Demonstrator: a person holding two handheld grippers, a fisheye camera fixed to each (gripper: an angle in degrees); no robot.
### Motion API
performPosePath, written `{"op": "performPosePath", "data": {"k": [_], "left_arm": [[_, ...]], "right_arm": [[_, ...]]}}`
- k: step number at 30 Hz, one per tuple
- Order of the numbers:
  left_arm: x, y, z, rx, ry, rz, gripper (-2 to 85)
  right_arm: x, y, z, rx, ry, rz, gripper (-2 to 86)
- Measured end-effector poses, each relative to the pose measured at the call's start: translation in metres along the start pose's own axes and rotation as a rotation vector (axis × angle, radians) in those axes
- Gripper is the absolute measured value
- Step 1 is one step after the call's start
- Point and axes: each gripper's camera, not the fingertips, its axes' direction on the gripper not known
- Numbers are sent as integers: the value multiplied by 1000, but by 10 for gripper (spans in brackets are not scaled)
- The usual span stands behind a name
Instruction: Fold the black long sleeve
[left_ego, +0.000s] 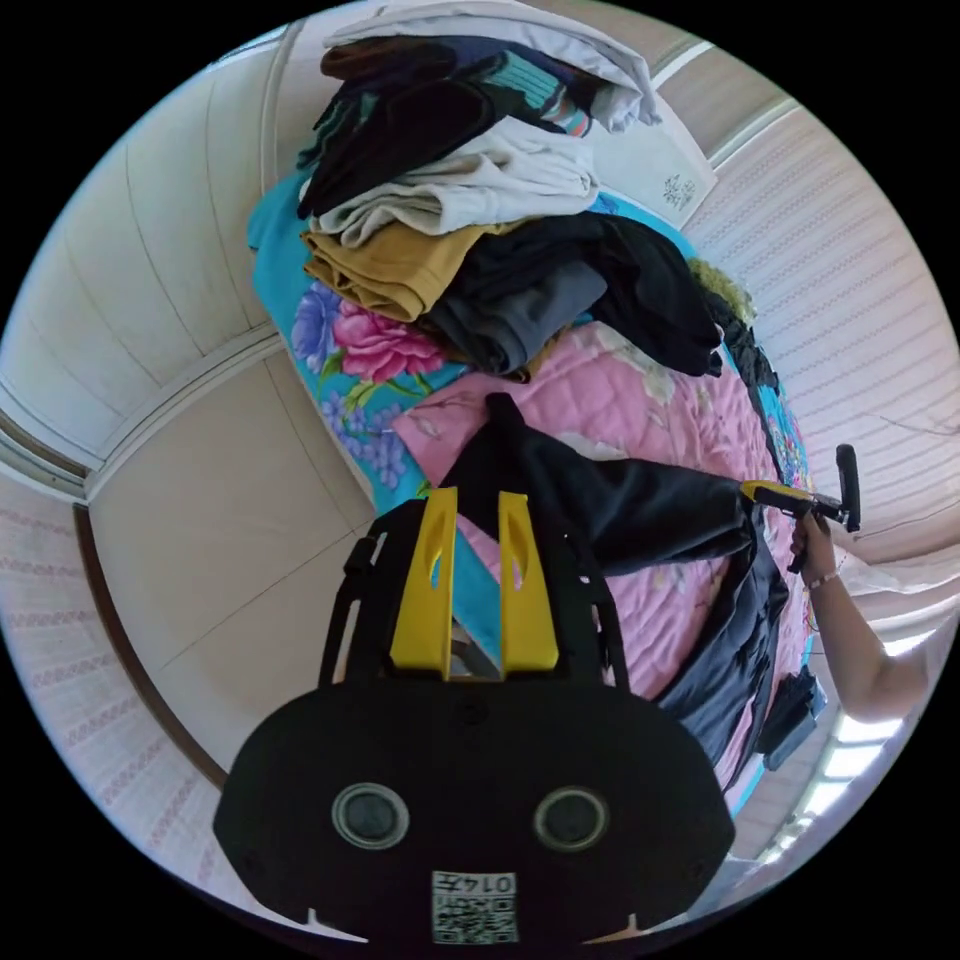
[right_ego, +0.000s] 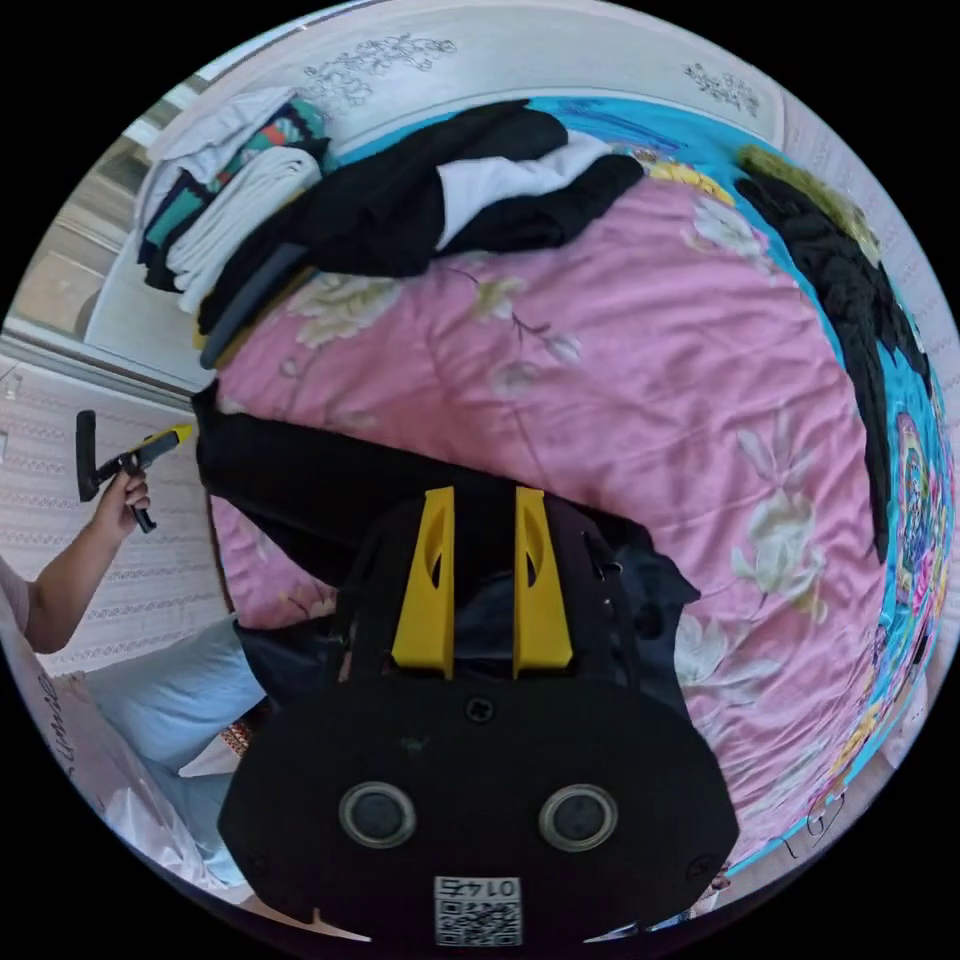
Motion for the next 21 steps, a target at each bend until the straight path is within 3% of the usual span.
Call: {"op": "performPosePath", "data": {"k": [3, 9, 13, 17, 21], "left_arm": [[5, -22, 45, -117, -16, 1, 33], [18, 3, -6, 15, -88, -13, -7], [3, 24, 25, -53, -49, -95, 2], [-3, 31, 48, -107, -100, -153, 20], [1, 38, 25, -18, -97, -106, 35]], "right_arm": [[-3, 3, 25, -35, -17, 24, 54], [-16, 2, 18, -29, -28, 29, 7], [-19, 1, 9, -25, -51, 39, 5], [-23, 5, -29, -10, -38, 71, 10], [-70, 17, -91, 136, -39, -1, 14]]}}
